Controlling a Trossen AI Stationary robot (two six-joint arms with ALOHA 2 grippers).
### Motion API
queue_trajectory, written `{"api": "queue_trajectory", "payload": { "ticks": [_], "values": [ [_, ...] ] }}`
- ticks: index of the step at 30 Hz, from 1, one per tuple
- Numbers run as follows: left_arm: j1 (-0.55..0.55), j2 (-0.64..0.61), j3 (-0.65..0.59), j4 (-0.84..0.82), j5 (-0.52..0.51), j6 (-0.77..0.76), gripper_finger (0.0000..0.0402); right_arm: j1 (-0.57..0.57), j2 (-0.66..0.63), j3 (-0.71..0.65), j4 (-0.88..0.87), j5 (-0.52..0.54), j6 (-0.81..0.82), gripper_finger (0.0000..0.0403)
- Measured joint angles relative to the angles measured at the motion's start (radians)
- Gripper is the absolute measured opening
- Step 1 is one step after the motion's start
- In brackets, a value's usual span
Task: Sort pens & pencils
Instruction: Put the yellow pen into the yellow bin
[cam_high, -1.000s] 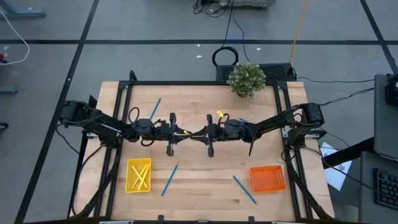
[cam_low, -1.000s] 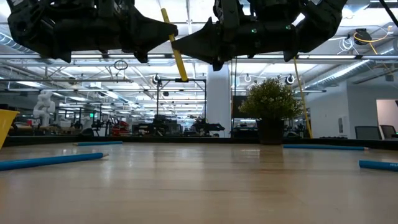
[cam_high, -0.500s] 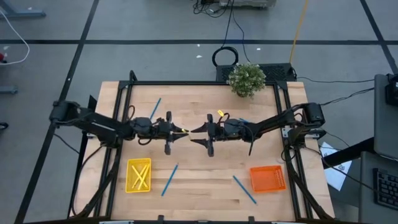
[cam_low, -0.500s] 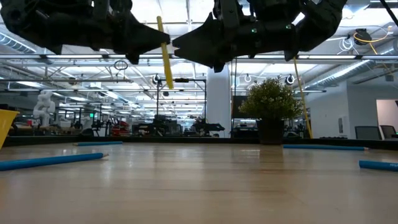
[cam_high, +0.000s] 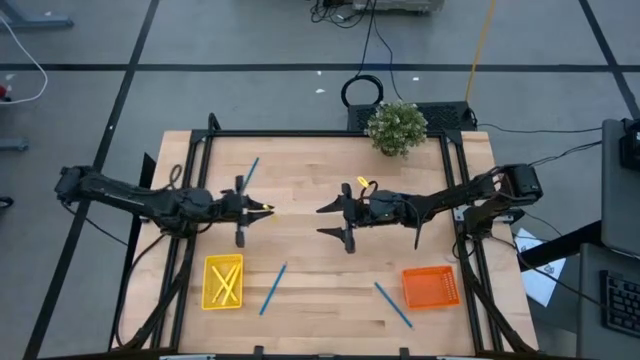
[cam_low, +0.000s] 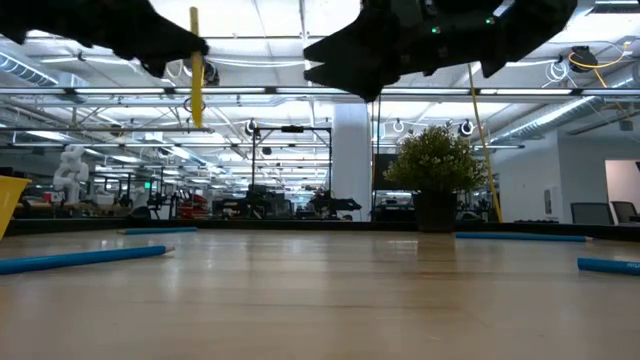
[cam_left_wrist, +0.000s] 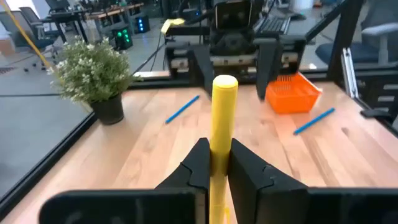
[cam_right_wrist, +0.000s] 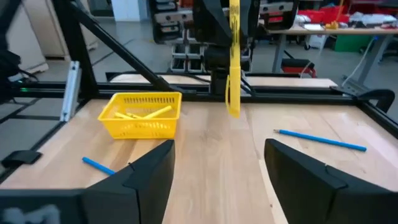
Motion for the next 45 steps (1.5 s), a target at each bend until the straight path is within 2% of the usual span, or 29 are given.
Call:
{"api": "queue_trajectory", "payload": {
  "ticks": [4,8,15,18,22,33,38,41,45],
  "values": [
    [-0.055,-0.078,0.000,-0.086,-0.044,0.002,0.0031,0.011,-0.061,-0.050,0.009,0.000,-0.012,0.0233],
    [-0.096,-0.093,0.000,-0.091,-0.112,0.011,0.0031,0.018,-0.126,-0.116,0.057,0.010,-0.031,0.0233],
    [-0.108,-0.092,0.000,-0.092,-0.157,0.010,0.0031,0.024,-0.191,-0.249,0.210,0.163,-0.061,0.0232],
    [-0.108,-0.091,0.000,-0.091,-0.157,0.010,0.0031,0.023,-0.199,-0.295,0.285,0.184,-0.061,0.0232],
    [-0.108,-0.091,0.000,-0.091,-0.157,0.011,0.0031,0.024,-0.202,-0.329,0.357,0.185,-0.061,0.0232],
    [-0.108,-0.087,0.000,-0.091,-0.151,-0.032,0.0031,0.024,-0.201,-0.330,0.358,0.184,-0.061,0.0232],
    [-0.118,-0.005,0.004,-0.098,0.000,-0.057,0.0031,0.023,-0.201,-0.330,0.358,0.184,-0.061,0.0232],
    [-0.146,0.075,0.063,-0.202,0.057,-0.078,0.0031,0.023,-0.201,-0.330,0.357,0.184,-0.062,0.0232],
    [-0.222,0.195,0.220,-0.525,0.073,-0.217,0.0031,0.023,-0.201,-0.330,0.356,0.183,-0.064,0.0232]
  ]
}}
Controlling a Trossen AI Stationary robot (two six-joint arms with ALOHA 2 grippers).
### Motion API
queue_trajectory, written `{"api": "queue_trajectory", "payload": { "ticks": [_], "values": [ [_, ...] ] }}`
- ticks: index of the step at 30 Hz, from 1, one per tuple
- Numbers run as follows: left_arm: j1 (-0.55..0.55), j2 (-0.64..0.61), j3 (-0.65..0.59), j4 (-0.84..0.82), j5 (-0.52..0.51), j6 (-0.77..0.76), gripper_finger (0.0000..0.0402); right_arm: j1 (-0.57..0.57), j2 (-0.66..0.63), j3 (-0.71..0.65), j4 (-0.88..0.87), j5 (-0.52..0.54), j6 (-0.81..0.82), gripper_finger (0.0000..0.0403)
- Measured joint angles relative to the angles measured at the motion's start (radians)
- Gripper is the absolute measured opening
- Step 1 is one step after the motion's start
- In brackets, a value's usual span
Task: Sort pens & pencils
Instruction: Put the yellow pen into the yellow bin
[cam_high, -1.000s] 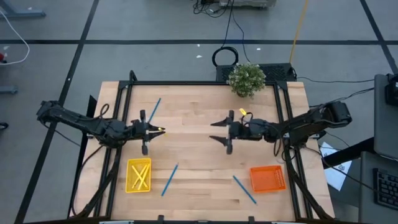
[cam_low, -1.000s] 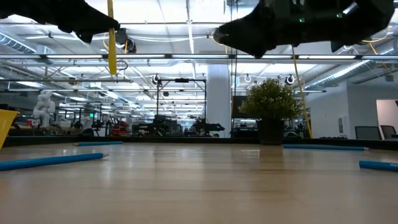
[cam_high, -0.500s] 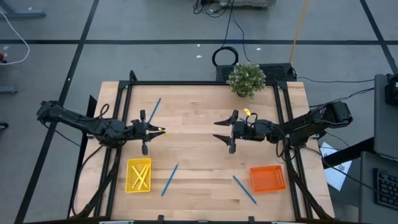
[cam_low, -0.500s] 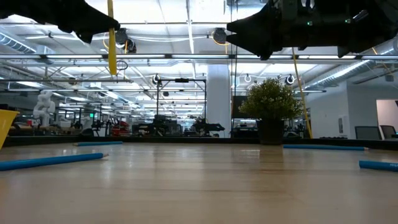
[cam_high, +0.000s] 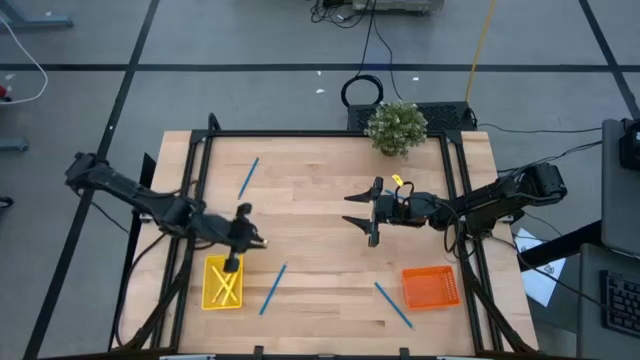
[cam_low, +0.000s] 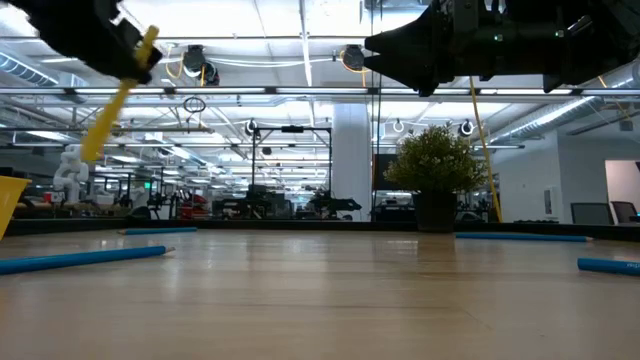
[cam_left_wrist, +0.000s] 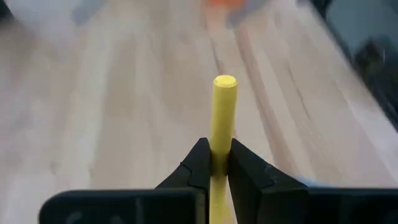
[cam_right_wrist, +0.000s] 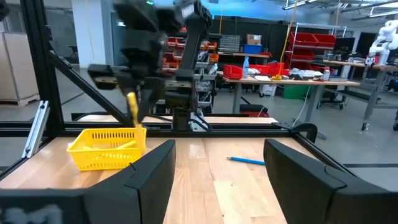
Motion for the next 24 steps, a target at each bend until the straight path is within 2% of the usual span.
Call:
{"api": "queue_trajectory", "payload": {
  "ticks": [4,10,15,20,24],
  "values": [
    [-0.114,0.123,0.169,-0.253,0.000,-0.127,0.0031,0.000,0.000,0.000,0.000,0.000,0.000,0.0232],
    [-0.300,0.284,0.313,-0.478,0.010,-0.300,0.0031,0.000,0.000,0.000,-0.008,0.000,0.000,0.0232],
    [-0.407,0.372,0.303,-0.508,0.046,-0.315,0.0031,0.000,0.000,0.000,-0.008,0.000,0.004,0.0232],
    [-0.452,0.440,0.286,-0.507,0.071,-0.319,0.0034,0.000,0.000,0.000,-0.009,-0.001,0.010,0.0232],
    [-0.454,0.468,0.284,-0.508,0.054,-0.363,0.0069,0.000,0.000,0.000,-0.009,-0.001,0.011,0.0232]
  ]
}}
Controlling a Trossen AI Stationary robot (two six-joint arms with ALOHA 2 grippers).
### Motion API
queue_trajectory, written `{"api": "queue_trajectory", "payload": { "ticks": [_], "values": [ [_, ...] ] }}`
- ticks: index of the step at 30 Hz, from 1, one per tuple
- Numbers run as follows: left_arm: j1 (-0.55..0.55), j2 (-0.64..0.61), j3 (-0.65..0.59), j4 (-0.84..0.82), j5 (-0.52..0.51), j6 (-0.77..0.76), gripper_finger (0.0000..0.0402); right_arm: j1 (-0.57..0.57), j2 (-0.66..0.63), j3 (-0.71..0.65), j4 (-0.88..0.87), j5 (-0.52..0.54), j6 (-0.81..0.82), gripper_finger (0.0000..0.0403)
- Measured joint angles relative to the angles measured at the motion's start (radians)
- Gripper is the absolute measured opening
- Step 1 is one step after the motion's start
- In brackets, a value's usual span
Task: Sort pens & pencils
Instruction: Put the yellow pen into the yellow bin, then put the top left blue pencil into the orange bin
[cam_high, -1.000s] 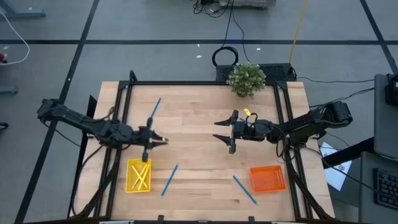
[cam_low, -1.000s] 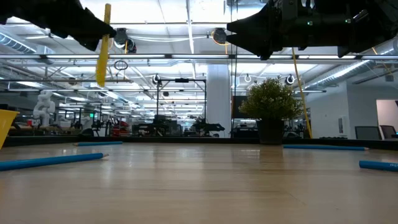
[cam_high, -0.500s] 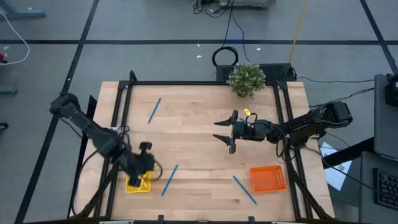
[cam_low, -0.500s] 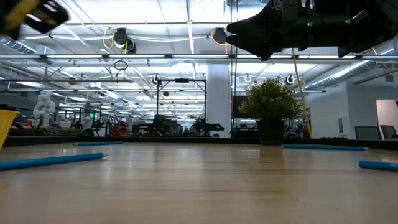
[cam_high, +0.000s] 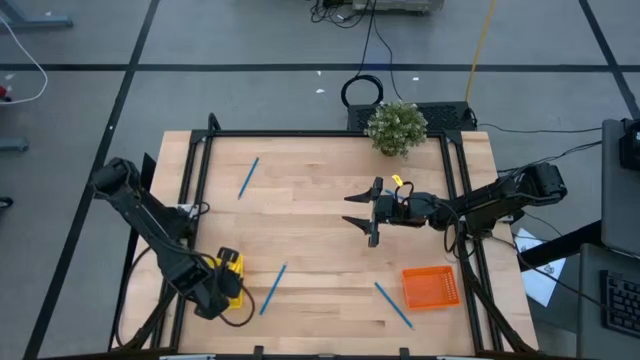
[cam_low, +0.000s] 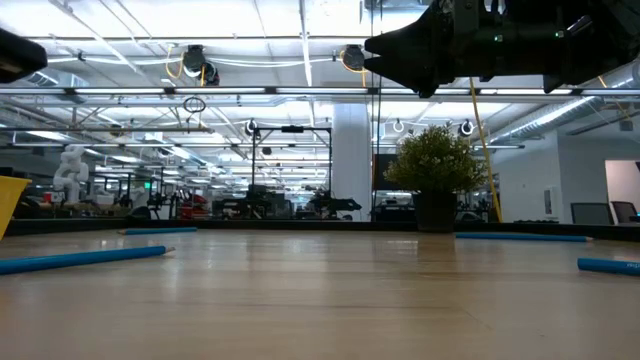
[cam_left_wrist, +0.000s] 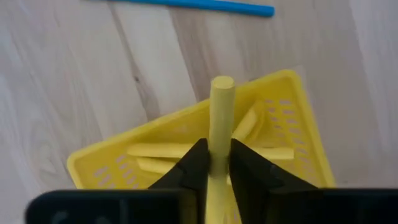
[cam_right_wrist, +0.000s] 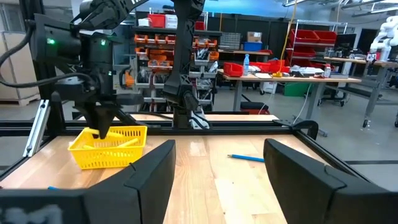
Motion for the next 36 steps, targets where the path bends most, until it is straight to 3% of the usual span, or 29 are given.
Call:
{"api": "queue_trajectory", "payload": {
  "ticks": [8,17,20,27,29,33,36],
  "values": [
    [0.011,0.001,0.000,0.000,0.001,-0.110,0.0111,0.000,0.000,0.000,-0.005,0.000,0.000,0.0232],
    [0.074,-0.092,0.000,-0.002,0.047,-0.087,0.0119,0.000,0.000,0.000,-0.007,0.000,0.000,0.0232],
    [0.102,-0.169,0.000,-0.002,-0.054,-0.008,0.0119,0.000,0.000,0.000,-0.007,0.000,0.000,0.0232],
    [0.204,-0.338,0.000,0.000,-0.583,0.100,0.0120,0.000,0.000,0.000,-0.007,0.000,0.001,0.0232],
    [0.270,-0.365,-0.001,0.001,-0.667,0.065,0.0120,0.000,0.000,0.000,-0.007,0.000,0.001,0.0232],
    [0.451,-0.395,-0.040,0.002,-0.679,-0.039,0.0120,0.000,0.000,0.001,-0.007,0.000,0.001,0.0232],
    [0.625,-0.397,-0.109,0.000,-0.593,-0.084,0.0120,0.000,0.000,0.001,-0.007,0.000,0.014,0.0232]
  ]
}}
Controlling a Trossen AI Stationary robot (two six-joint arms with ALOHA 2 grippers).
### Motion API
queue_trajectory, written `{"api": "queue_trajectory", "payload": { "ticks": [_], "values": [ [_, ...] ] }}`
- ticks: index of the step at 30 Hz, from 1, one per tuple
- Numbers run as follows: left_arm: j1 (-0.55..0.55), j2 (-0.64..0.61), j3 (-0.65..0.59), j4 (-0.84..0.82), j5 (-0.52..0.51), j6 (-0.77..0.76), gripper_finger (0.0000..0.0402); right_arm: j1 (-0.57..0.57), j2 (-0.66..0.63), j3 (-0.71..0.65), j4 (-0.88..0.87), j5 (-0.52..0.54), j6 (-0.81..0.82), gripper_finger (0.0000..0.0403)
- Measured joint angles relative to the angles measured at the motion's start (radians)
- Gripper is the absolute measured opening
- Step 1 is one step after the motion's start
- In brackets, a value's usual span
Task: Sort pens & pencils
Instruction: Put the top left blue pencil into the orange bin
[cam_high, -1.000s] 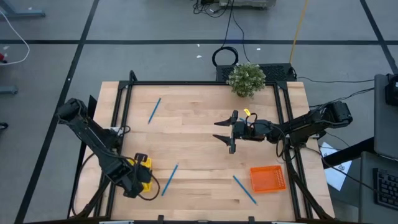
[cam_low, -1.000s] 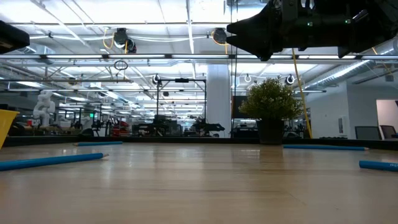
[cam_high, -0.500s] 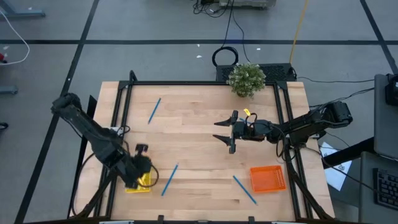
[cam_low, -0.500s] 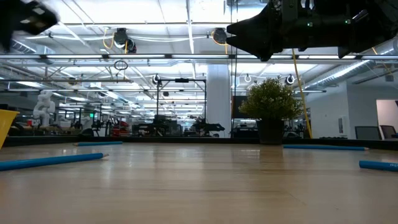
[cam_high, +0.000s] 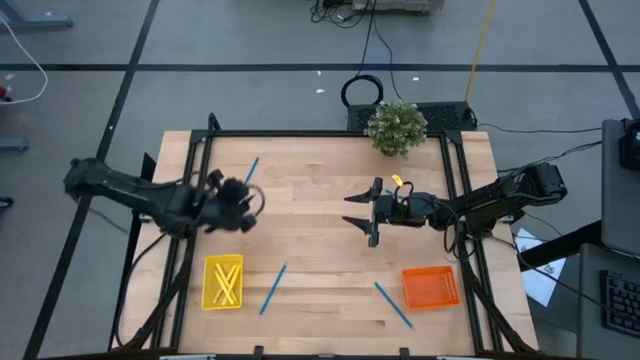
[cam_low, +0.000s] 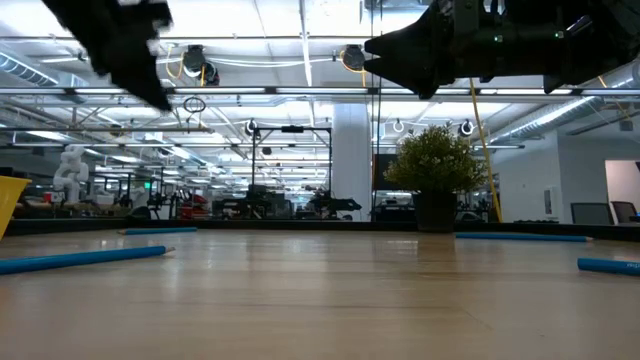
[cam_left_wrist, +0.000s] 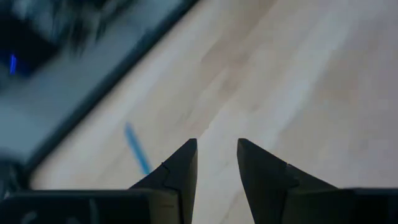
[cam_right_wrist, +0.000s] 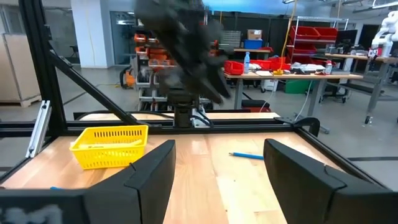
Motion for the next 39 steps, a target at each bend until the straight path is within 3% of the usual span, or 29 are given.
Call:
{"api": "queue_trajectory", "payload": {
  "ticks": [8,13,17,22,31,39],
  "values": [
    [0.454,0.004,-0.147,0.047,0.321,0.040,0.0120,0.000,0.000,0.000,-0.006,0.000,0.013,0.0232],
    [0.614,0.016,-0.194,0.191,0.477,0.112,0.0120,0.000,0.000,0.000,-0.006,0.000,0.014,0.0232],
    [0.704,0.055,-0.216,0.221,0.543,0.132,0.0120,0.000,0.000,0.000,-0.007,0.000,0.014,0.0232],
    [0.772,0.149,-0.239,0.217,0.594,0.153,0.0120,0.000,0.000,0.000,-0.007,0.000,0.014,0.0232],
    [0.783,0.309,-0.240,0.218,0.637,0.133,0.0120,0.000,0.000,0.000,-0.008,0.000,0.014,0.0232],
    [0.783,0.346,-0.237,0.225,0.646,0.123,0.0120,0.000,0.000,0.000,-0.013,0.000,0.014,0.0232]
  ]
}}
